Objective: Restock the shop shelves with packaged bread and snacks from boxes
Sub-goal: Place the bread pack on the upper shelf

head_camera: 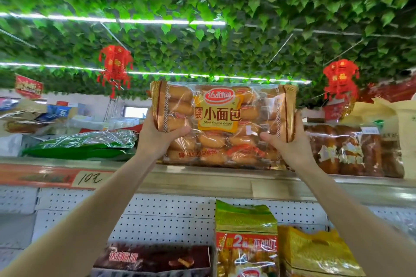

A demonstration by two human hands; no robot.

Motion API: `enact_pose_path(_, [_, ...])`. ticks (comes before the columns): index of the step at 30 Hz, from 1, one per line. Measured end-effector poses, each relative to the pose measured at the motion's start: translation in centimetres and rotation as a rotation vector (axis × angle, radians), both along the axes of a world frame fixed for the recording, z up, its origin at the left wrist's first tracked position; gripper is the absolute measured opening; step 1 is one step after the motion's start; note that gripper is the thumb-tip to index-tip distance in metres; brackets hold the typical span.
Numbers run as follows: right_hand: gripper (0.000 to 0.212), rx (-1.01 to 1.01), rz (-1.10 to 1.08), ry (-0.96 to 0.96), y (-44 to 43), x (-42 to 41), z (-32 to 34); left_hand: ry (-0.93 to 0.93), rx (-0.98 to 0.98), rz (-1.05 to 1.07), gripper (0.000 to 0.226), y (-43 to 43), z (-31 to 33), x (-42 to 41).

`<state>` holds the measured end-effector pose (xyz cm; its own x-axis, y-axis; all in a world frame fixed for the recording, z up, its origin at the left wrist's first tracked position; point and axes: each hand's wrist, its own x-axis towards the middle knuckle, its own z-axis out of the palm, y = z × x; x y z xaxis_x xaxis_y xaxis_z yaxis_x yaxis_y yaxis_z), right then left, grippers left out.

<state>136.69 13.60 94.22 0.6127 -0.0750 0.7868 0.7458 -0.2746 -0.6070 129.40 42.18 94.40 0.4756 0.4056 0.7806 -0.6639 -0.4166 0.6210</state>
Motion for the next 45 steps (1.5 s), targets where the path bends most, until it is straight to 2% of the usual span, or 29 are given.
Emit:
enact_pose_path(6, [0.116,-0.097,-0.046,0.028,-0.5,0.5,-0.9,0.036,0.007,-0.002,0.079,0.8,-1.0,0.9])
enact_pose_path(11, [0.126,-0.158,-0.08,0.096,-0.6,0.9,-0.9,0.105,0.041,-0.023,0.113,1.0,-1.4,0.8])
enact_pose_path(14, [0.128,-0.193,-0.097,0.136,-0.6,0.9,-0.9,0.113,0.068,-0.026,0.115,0.9,-1.4,0.9])
enact_pose_path(16, [0.126,-0.211,-0.111,0.15,-0.7,0.8,-0.8,0.111,0.089,-0.004,0.118,1.0,-1.4,1.1])
enact_pose_path(20, [0.14,-0.243,-0.167,0.105,-0.7,0.1,-0.6,0.08,0.144,0.102,0.129,1.2,-1.7,0.9])
enact_pose_path(25, [0.13,-0.292,-0.232,0.006,-0.4,-0.2,-0.2,0.098,0.288,0.281,0.117,1.2,-1.6,0.0])
enact_pose_path(34, [0.127,-0.396,-0.301,0.049,-0.4,-0.3,-0.4,0.157,0.301,0.196,0.118,1.2,-1.4,-0.2])
enact_pose_path(41, [0.132,-0.308,-0.215,0.073,-0.6,0.5,-0.4,0.218,0.347,0.208,0.12,0.4,-1.2,-0.1])
enact_pose_path(45, [0.125,-0.304,-0.193,0.104,-0.8,0.0,-0.3,0.258,0.345,0.203,0.122,0.3,-0.8,0.1])
